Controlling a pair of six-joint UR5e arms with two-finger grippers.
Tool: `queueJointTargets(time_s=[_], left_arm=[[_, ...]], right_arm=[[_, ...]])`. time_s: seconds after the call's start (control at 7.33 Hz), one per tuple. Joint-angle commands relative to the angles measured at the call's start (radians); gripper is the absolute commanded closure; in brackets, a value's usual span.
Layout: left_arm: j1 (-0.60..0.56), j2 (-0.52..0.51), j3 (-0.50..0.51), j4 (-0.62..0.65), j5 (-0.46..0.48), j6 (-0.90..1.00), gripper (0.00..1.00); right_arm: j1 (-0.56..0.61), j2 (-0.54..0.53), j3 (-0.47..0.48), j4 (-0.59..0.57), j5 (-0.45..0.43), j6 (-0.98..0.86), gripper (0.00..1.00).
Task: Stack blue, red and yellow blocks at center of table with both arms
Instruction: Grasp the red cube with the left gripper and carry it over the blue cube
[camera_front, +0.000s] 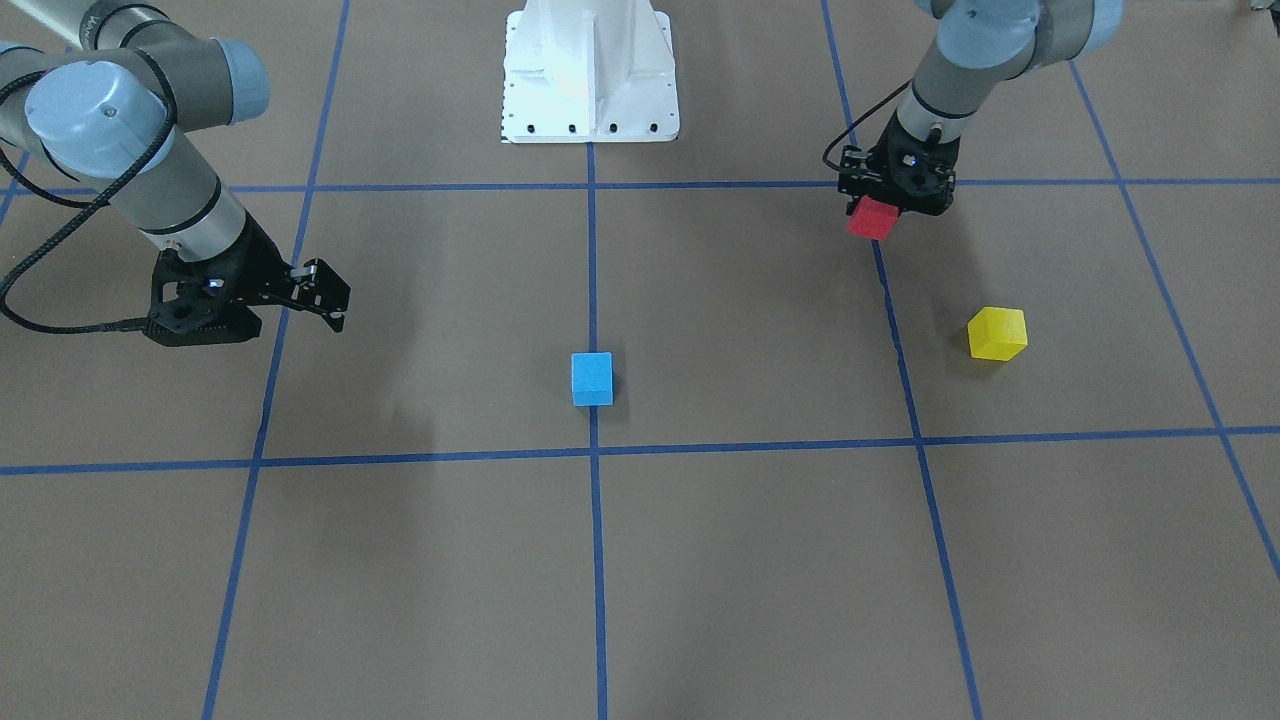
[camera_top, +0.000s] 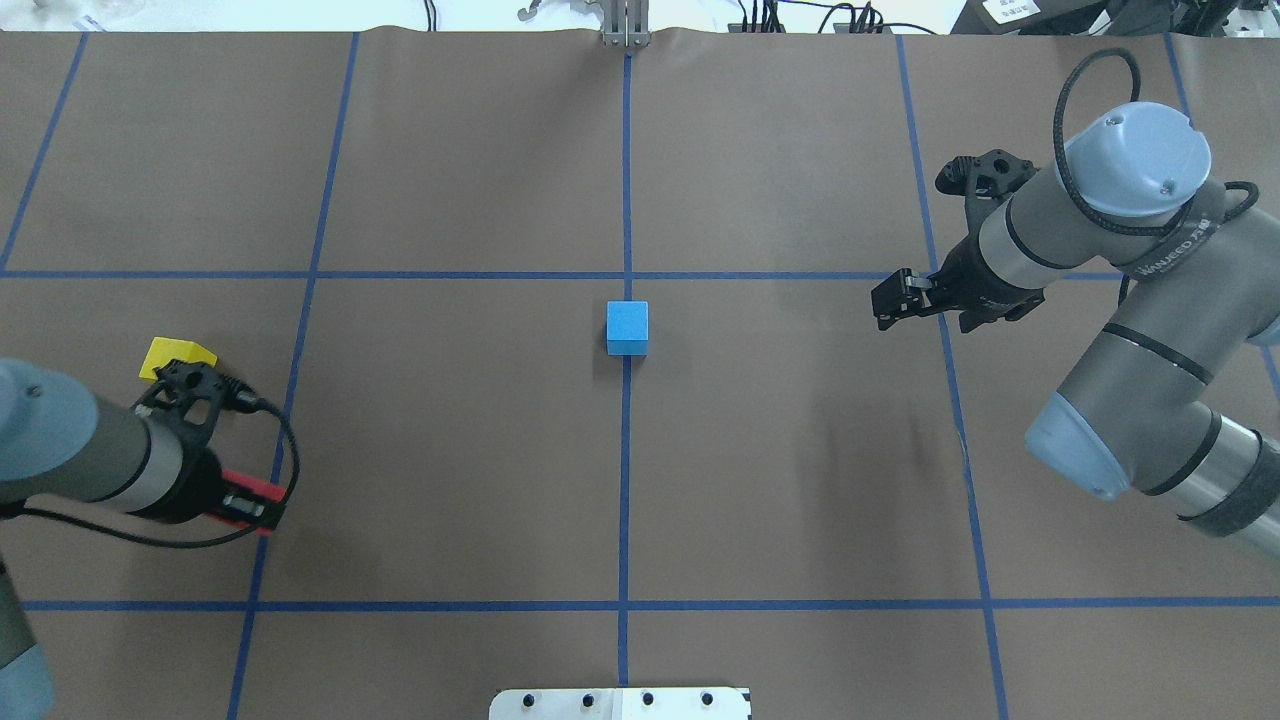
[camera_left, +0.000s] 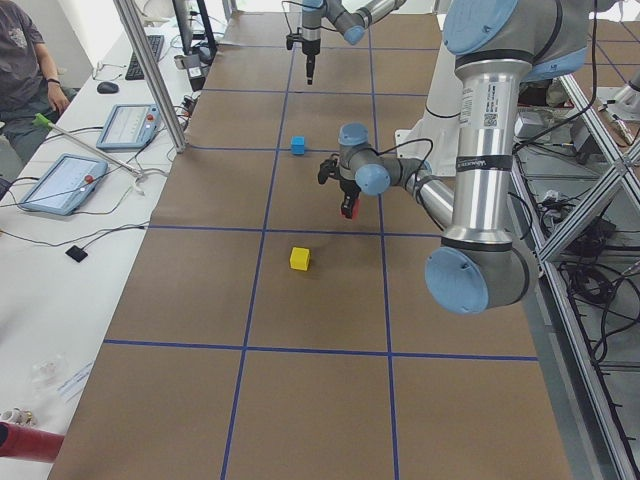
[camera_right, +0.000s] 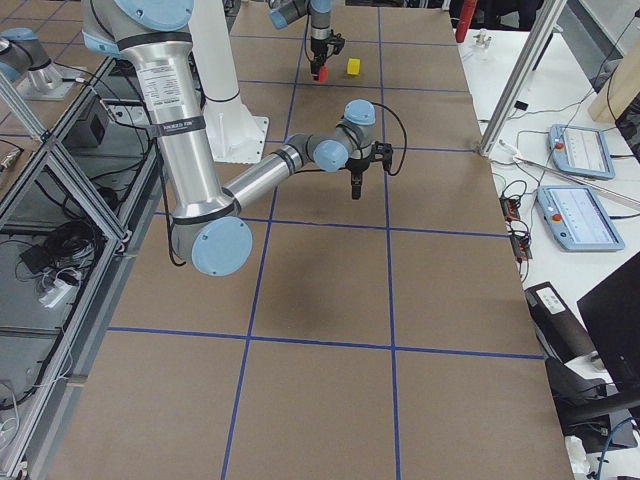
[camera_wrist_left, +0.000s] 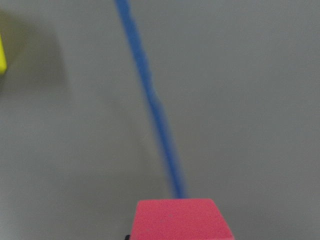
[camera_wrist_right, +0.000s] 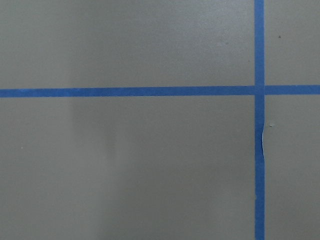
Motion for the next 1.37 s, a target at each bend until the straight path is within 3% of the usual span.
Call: queueJointTargets(time_s=[0.0,0.14,0.55,0.96,1.23], left_arm=[[-0.006,-0.448,0.076,0.405,-0.007,-0.142,1.00],[-0.006,-0.608,0.189,0.441,-0.006,-0.192,1.00],[-0.015,-0.868,0.552,0.353,-0.004,-0.190,1.00],[-0.054,-0.967,0.812,0.178,0.003,-0.179,1.00],[-0.060,-0.980,0.857,0.152,0.002,-0.179,1.00]], right_arm=[[0.036,-0.033,-0.003,0.000,-0.002,-0.002,0.00],[0.068,-0.056,-0.005,0.000,0.001,-0.026,0.00],[0.207,-0.142,-0.032,-0.003,0.038,-0.204,0.00],[0.231,-0.169,-0.031,-0.002,0.061,-0.203,0.00],[0.231,-0.171,-0.029,-0.002,0.060,-0.200,0.00]])
